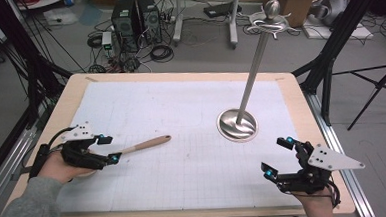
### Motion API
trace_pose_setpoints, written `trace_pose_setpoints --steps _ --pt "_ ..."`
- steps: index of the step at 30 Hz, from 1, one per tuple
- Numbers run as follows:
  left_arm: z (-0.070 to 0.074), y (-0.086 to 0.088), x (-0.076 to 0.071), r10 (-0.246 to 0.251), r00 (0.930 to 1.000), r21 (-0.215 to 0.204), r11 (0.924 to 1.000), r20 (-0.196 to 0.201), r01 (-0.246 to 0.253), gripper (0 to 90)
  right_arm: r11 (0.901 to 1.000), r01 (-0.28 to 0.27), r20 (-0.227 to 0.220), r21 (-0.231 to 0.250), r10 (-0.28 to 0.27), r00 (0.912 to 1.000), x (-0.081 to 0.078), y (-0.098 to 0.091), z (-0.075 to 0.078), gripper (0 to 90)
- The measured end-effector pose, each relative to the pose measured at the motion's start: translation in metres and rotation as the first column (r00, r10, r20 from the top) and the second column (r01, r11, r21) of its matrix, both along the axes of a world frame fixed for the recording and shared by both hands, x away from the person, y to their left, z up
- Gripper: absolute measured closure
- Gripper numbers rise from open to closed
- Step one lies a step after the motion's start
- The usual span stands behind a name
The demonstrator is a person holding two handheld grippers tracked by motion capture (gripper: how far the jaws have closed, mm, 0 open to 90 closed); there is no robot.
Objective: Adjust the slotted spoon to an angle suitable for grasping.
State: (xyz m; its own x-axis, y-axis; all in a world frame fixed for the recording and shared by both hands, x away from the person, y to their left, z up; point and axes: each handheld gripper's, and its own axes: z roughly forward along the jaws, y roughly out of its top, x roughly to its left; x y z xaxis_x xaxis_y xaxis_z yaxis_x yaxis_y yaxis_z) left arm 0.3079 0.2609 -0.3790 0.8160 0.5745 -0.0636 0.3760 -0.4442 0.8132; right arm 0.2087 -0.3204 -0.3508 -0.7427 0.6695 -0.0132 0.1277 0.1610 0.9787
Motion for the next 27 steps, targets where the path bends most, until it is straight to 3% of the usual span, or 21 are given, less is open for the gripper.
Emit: trace_pose_setpoints --steps 8,17,27 --pt "0.006 0.001 0.012 -0.028 0.9996 0.022 0.9994 -0.005 0.029 26.6 1.0 -0.001 -0.001 0.002 0.001 1.0 0.0 -0.001 0.0 10.1" --pt "-0.007 -0.001 0.025 -0.043 0.9989 0.032 0.9985 -0.019 0.044 27.5 1.0 0.008 -0.007 0.005 -0.008 0.9999 -0.002 -0.004 0.0 10.1" --pt "-0.014 0.003 0.029 -0.056 0.998 0.066 0.9961 -0.03 0.058 29.2 0.9999 0.014 -0.011 0.004 -0.014 0.9998 -0.005 -0.005 -0.001 10.1"
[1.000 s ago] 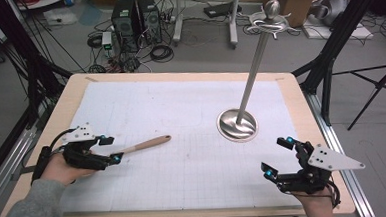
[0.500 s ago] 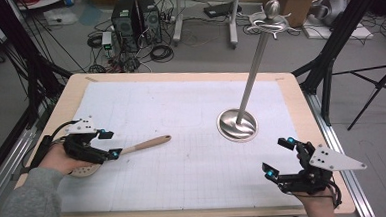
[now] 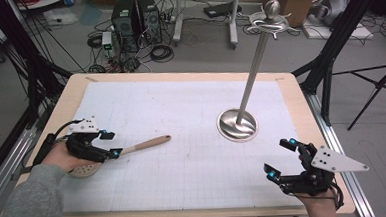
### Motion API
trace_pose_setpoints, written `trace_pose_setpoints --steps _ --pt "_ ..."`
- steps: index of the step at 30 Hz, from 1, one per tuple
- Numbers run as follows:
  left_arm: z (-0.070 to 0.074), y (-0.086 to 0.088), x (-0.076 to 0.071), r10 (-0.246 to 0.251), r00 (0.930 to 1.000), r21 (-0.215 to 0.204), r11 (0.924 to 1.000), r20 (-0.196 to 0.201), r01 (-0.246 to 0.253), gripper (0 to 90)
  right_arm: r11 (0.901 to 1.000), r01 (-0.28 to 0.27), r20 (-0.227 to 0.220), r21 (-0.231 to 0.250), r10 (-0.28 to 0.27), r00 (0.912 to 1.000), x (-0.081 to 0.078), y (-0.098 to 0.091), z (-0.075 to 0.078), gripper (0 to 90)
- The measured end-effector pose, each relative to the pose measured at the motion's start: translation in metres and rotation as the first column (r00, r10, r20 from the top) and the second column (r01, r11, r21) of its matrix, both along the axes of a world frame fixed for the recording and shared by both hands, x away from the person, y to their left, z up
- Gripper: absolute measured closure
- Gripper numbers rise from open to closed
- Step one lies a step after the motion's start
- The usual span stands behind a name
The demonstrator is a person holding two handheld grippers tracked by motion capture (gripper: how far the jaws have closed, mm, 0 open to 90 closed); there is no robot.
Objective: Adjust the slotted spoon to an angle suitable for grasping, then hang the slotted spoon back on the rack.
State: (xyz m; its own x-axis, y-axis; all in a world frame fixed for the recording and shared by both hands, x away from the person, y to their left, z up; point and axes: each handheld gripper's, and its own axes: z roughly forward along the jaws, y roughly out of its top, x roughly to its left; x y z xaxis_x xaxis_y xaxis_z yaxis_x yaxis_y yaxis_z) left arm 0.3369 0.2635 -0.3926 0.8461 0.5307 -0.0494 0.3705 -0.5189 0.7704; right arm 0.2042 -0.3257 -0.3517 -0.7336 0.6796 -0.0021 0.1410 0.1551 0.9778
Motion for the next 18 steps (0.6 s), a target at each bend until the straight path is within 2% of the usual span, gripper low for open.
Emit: trace_pose_setpoints --steps 8,12,18 --pt "-0.006 0.001 0.005 -0.009 0.9997 0.01 0.9999 -0.022 0.009 29.6 0.9999 -0.004 0.005 -0.015 0.004 1.0 0.0 0.0 -0.002 10.1" --pt "-0.011 -0.001 0.006 -0.02 0.9994 0.046 0.9987 -0.03 0.022 30.6 0.9999 0.001 -0.001 -0.011 -0.001 1.0 -0.001 -0.001 -0.001 10.1" --pt "-0.014 -0.001 0.006 -0.034 0.9981 0.064 0.9972 -0.051 0.037 31.5 1.0 0.0 0.003 -0.006 0.0 1.0 -0.002 -0.003 -0.001 10.1"
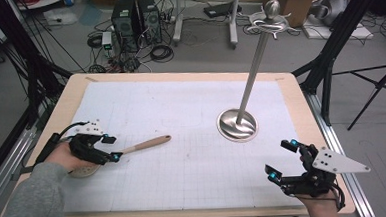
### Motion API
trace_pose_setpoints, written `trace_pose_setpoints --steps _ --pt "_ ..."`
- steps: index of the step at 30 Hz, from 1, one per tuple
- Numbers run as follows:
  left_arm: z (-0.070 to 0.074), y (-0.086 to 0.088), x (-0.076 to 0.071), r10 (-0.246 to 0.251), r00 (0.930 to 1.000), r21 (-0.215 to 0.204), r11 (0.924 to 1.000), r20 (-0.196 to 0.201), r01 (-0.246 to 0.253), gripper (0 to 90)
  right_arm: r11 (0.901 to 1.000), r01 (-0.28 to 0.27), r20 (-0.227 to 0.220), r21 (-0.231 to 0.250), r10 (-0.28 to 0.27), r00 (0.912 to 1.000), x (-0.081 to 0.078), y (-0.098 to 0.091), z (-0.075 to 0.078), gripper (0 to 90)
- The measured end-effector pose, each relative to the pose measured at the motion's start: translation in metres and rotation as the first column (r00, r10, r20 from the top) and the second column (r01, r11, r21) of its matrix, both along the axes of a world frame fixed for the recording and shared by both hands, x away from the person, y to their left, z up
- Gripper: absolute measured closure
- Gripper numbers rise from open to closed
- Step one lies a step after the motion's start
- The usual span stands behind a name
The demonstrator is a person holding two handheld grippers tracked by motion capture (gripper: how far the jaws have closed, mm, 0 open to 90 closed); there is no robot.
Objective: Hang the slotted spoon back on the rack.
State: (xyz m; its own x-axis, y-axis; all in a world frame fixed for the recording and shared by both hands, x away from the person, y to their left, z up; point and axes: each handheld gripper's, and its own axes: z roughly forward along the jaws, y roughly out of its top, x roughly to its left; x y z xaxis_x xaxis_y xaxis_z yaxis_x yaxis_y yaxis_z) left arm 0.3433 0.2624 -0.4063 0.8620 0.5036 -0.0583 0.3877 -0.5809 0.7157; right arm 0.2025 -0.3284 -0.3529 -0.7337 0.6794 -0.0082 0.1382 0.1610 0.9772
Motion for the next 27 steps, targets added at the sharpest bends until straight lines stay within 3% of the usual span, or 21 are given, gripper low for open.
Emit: trace_pose_setpoints --steps 2,10,13,19,27 --pt "-0.001 0.0 0.0 0.001 0.9998 0.015 0.9999 -0.021 -0.001 34.4 1.0 0.0 -0.004 -0.001 0.0 1.0 0.0 0.0 0.0 10.1" --pt "-0.001 0.002 0.001 -0.01 0.9992 0.032 0.9994 -0.038 0.011 34.3 1.0 -0.004 -0.001 0.0 0.004 1.0 -0.001 0.0 0.001 10.1" --pt "-0.002 0.0 0.001 -0.016 0.9988 0.067 0.9976 -0.047 0.019 35.8 1.0 -0.006 -0.003 0.0 0.006 1.0 -0.001 0.0 0.0 10.1" --pt "-0.006 -0.006 0.002 -0.013 0.9983 0.15 0.9884 -0.056 0.021 44.2 0.9999 -0.016 -0.008 -0.006 0.016 0.9998 -0.001 0.002 0.0 10.1" --pt "-0.009 -0.008 0.003 -0.008 0.9979 0.21 0.9775 -0.064 0.021 55.5 0.9998 -0.017 -0.003 -0.007 0.017 0.9999 -0.001 0.0 0.0 10.1"
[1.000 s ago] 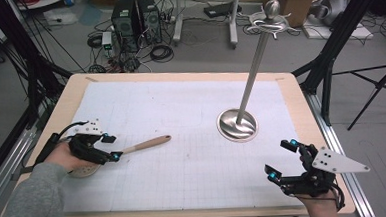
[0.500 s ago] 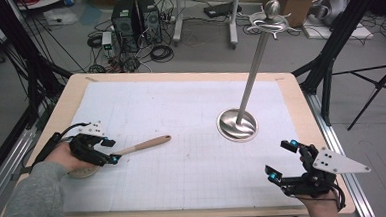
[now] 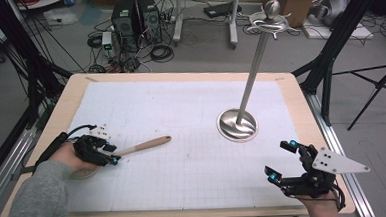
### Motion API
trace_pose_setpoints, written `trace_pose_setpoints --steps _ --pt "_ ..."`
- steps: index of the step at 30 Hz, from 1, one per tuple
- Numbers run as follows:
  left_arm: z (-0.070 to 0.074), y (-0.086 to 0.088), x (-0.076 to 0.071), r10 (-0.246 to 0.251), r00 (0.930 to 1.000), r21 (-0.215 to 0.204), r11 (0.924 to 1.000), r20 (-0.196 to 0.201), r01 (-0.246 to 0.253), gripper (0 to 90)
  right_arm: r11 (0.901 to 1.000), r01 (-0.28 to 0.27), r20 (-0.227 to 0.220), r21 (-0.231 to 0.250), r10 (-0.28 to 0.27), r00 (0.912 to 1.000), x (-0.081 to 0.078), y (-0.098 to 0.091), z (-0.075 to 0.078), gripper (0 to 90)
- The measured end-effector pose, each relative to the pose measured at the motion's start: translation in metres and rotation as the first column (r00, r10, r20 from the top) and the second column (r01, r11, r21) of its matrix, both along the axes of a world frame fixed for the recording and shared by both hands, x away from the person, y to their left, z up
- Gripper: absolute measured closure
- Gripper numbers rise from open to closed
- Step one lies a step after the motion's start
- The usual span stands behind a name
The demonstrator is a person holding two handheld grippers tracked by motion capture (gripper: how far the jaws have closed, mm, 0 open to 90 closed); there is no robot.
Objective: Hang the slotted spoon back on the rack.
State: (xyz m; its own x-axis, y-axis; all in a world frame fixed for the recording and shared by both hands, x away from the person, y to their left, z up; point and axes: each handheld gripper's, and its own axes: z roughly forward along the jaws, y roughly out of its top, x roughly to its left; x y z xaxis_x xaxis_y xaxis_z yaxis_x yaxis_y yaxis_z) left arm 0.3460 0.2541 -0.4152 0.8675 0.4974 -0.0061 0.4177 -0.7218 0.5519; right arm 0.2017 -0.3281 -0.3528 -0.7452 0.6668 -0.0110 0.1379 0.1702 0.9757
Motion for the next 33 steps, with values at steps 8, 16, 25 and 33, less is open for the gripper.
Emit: trace_pose_setpoints --steps 8,16,25,33 --pt "-0.002 -0.002 -0.002 -0.015 0.9999 0.035 0.9993 0.002 0.015 70.6 1.0 0.0 0.001 -0.003 0.0 1.0 -0.001 0.0 0.0 10.1" --pt "-0.003 -0.004 -0.005 -0.032 0.9992 0.041 0.9987 0.022 0.031 75.0 1.0 -0.003 0.0 -0.005 0.003 1.0 0.0 0.001 0.0 10.1" --pt "-0.002 -0.004 -0.008 -0.029 0.9991 0.044 0.9986 0.03 0.028 77.9 1.0 -0.004 -0.006 -0.006 0.004 1.0 0.001 0.001 -0.001 10.1" --pt "0.007 -0.002 -0.011 -0.003 0.9986 0.006 1.0 0.053 0.003 78.0 1.0 -0.002 -0.005 -0.001 0.002 1.0 0.0 0.001 0.0 10.1"
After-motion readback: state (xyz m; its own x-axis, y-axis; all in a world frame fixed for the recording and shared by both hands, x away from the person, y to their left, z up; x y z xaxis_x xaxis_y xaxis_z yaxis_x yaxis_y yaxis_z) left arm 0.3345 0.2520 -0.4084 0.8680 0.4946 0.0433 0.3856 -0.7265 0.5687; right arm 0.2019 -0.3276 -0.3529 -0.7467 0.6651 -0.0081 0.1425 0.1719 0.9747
